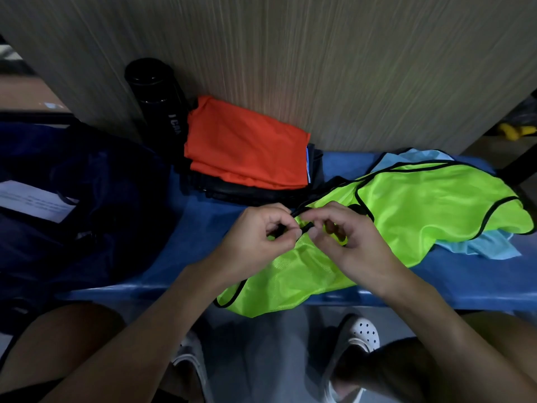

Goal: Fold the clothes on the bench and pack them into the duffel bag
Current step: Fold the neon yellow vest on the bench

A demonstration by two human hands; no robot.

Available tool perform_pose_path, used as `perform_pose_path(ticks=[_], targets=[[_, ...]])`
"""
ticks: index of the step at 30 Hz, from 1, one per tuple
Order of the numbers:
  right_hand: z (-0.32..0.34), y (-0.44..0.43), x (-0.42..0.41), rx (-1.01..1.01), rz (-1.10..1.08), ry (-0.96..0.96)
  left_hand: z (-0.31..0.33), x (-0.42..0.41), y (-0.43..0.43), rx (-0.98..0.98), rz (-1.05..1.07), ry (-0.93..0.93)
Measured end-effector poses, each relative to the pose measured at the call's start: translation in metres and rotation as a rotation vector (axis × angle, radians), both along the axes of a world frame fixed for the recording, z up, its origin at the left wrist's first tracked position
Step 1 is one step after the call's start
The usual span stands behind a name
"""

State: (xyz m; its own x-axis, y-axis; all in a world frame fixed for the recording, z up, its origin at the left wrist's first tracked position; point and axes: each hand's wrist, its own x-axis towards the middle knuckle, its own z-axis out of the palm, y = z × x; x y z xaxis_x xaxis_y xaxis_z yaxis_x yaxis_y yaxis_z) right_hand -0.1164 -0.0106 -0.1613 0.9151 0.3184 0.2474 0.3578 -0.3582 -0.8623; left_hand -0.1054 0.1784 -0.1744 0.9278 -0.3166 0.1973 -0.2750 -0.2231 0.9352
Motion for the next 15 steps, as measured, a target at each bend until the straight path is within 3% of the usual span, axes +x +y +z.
perform_pose_path(ticks=[5,11,15], targets=[[0.000,-0.004,0.000,-0.119,0.009,0.000,0.001,0.000,0.003,0.007,-0.004,0.007],[0.010,-0.018,0.003,-0.041,-0.002,0.098,0.001,0.000,0.006,0.023,0.006,0.028],[0.007,-0.017,0.011,-0.138,-0.047,-0.077,0.002,-0.004,0.001,-0.027,0.025,0.091]])
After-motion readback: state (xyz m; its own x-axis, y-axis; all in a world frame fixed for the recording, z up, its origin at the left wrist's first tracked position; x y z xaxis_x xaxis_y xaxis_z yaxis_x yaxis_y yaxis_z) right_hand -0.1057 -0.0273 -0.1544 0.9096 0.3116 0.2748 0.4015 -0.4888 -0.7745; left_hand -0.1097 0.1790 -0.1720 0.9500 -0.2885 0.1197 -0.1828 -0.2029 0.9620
